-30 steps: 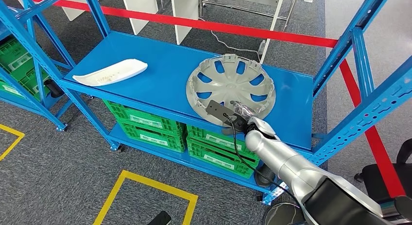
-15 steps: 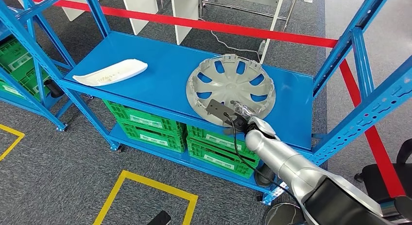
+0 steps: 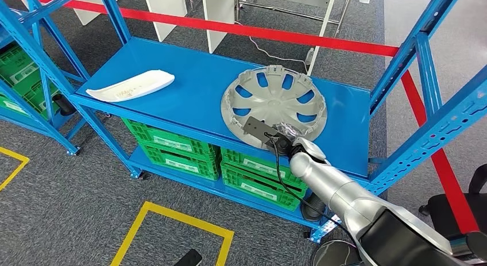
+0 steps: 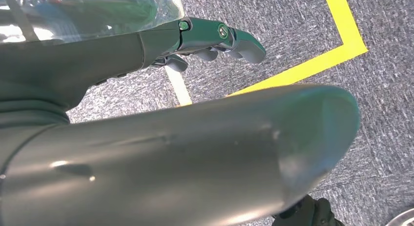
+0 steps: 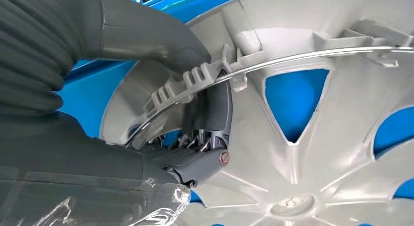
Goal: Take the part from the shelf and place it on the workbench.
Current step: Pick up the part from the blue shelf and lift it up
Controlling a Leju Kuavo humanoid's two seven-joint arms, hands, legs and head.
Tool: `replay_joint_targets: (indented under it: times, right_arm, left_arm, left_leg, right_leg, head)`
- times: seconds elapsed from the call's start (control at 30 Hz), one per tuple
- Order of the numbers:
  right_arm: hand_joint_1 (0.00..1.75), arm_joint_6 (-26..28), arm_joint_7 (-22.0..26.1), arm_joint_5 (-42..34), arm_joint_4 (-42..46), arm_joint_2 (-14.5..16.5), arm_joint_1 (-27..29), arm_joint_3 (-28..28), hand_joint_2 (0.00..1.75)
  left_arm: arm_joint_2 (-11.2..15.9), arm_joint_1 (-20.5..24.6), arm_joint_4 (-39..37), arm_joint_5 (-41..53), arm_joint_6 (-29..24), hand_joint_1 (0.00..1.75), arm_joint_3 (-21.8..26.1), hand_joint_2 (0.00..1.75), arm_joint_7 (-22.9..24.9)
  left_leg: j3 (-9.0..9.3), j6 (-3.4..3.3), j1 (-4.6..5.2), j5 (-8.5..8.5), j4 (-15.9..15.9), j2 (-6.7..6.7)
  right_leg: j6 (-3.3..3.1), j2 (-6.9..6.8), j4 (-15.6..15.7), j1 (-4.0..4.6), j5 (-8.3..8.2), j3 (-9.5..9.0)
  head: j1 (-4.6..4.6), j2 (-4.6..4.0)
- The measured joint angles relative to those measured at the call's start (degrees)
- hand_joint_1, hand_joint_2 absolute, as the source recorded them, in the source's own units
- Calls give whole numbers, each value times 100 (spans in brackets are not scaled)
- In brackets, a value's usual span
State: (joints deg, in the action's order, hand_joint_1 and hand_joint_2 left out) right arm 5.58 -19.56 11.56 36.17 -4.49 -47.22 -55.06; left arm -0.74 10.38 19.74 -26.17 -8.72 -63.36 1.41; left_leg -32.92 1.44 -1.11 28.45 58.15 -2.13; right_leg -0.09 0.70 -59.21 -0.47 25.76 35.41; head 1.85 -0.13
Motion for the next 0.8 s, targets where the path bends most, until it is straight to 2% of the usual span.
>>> replay_joint_targets:
  times: [0.8]
  right_arm:
    - [175,169,44,-156,-10,21,4,-144,175]
  left_arm:
    - [0,-6,-2,-21,-7,0,0,0,-8]
  left_leg:
    - [0,-1,0,1,0,0]
  right_leg:
    - [2,-2,3,-1,1,-3]
  head:
    - [0,0]
